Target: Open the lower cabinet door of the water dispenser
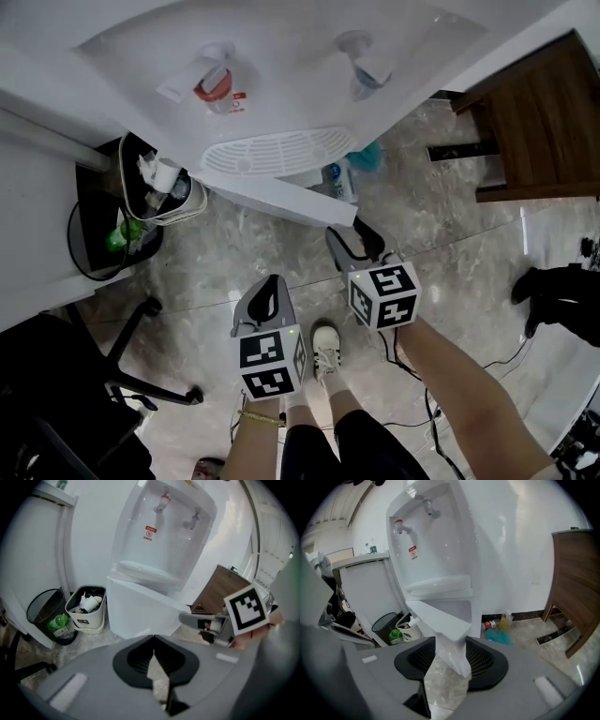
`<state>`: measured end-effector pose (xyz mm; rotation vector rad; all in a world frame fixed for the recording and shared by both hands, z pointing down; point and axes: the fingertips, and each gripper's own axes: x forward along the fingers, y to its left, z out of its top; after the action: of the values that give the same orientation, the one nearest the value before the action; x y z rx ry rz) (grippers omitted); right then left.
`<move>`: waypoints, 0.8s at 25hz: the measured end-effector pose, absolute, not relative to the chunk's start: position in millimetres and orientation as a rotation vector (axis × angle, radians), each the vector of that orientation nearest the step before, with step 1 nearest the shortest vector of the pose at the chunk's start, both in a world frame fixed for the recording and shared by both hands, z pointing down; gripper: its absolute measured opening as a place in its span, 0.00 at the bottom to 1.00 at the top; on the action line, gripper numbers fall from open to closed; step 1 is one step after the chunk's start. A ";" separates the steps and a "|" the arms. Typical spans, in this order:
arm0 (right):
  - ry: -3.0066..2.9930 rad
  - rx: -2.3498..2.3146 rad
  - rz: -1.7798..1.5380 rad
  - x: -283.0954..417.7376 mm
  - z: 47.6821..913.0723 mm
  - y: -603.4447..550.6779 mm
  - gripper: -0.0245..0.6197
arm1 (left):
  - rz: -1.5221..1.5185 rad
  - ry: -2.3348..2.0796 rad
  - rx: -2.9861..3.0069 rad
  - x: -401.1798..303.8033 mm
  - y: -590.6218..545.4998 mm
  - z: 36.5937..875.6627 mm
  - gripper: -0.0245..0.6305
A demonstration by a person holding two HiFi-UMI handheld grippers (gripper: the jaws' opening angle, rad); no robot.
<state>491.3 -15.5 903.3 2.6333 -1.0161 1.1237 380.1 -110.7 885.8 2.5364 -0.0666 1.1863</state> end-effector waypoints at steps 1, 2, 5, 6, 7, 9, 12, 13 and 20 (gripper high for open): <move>-1.019 2.650 1.151 475.6 902.7 -16.9 0.34 | 1.188 -0.075 2.530 372.1 -111.3 886.8 0.05; -1.023 2.666 1.181 459.8 902.0 -19.1 0.33 | 1.189 -0.085 2.526 363.8 -112.6 887.5 0.05; -1.063 2.674 1.251 413.5 900.1 -30.3 0.29 | 1.177 -0.119 2.516 339.7 -119.4 888.0 0.05; -1.085 2.661 1.266 398.8 899.7 -35.6 0.28 | 1.169 -0.127 2.513 332.0 -122.3 887.5 0.05; -1.110 2.646 1.282 384.8 899.4 -41.8 0.27 | 1.164 -0.132 2.512 324.1 -125.6 887.1 0.05; -1.164 2.619 1.317 359.0 899.1 -56.6 0.24 | 1.173 -0.155 2.515 306.7 -134.6 887.4 0.05; -1.241 2.581 1.352 325.9 898.1 -81.2 0.24 | 1.197 -0.225 2.509 277.0 -151.1 889.9 0.05; -1.267 2.565 1.356 316.0 897.7 -89.9 0.23 | 1.199 -0.246 2.500 267.4 -156.4 890.7 0.05; -1.274 2.563 1.408 283.6 899.2 -129.7 0.16 | 1.185 -0.343 2.474 228.3 -187.4 894.9 0.05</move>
<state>283.6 -129.7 899.2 2.5629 -1.2742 1.4075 228.3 -187.4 894.9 2.4742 -0.3425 1.1852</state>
